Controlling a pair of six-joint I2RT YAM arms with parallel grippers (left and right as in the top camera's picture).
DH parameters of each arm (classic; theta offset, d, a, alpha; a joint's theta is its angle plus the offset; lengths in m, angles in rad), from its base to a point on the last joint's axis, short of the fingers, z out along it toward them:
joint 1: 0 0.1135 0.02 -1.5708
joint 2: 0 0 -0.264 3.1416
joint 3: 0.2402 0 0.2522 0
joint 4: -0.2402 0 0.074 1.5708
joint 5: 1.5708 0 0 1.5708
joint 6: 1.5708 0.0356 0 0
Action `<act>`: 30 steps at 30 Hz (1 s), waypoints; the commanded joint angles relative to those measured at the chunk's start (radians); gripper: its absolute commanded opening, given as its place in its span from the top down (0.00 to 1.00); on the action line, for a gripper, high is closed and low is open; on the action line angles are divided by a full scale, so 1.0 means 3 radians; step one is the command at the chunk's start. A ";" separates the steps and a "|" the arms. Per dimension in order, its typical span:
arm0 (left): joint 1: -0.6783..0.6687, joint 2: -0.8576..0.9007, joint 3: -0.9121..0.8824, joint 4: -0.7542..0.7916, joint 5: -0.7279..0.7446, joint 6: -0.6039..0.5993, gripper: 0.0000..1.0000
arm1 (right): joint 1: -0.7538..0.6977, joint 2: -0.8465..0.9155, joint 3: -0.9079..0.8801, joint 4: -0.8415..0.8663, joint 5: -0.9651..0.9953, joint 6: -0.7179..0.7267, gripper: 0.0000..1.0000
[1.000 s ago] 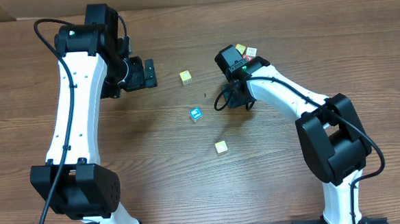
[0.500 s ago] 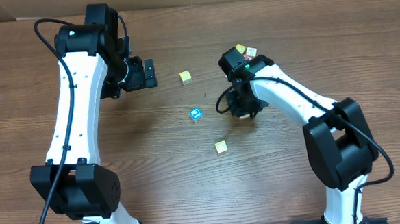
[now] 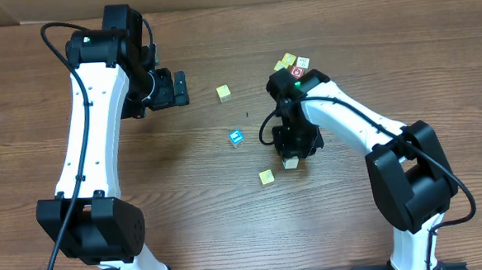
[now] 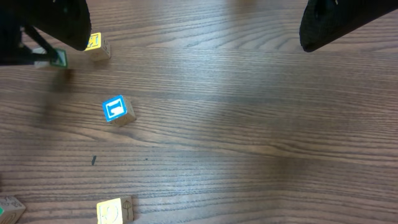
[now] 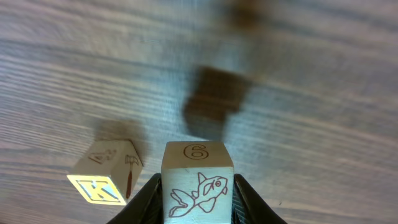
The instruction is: Flip 3 blocks
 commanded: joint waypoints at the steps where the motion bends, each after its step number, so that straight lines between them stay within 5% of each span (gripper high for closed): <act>1: 0.0028 0.0025 -0.0014 -0.0001 -0.0014 -0.0058 0.00 | 0.0094 -0.0121 -0.0064 0.0019 -0.0065 0.0163 0.71; 8: 0.0028 0.0025 -0.0014 -0.0001 -0.0014 -0.0058 0.00 | 0.0252 -0.0121 -0.0067 0.0051 -0.0066 0.0251 0.71; 10: 0.0028 0.0025 -0.0014 0.0000 -0.0014 -0.0058 0.00 | 0.0292 -0.0121 -0.0067 0.0033 -0.0065 0.0258 0.57; 11: 0.0028 0.0025 -0.0014 -0.0001 -0.0014 -0.0058 0.00 | 0.0303 -0.0121 -0.0067 0.0015 -0.0052 0.0291 0.41; 13: 0.0028 0.0025 -0.0014 -0.0001 -0.0014 -0.0058 0.00 | 0.0303 -0.0121 -0.0067 0.0004 -0.0028 0.0326 0.34; 30: 0.0028 0.0025 -0.0014 -0.0001 -0.0014 -0.0058 0.00 | 0.0200 -0.0127 0.0043 0.0057 -0.0029 0.0322 0.41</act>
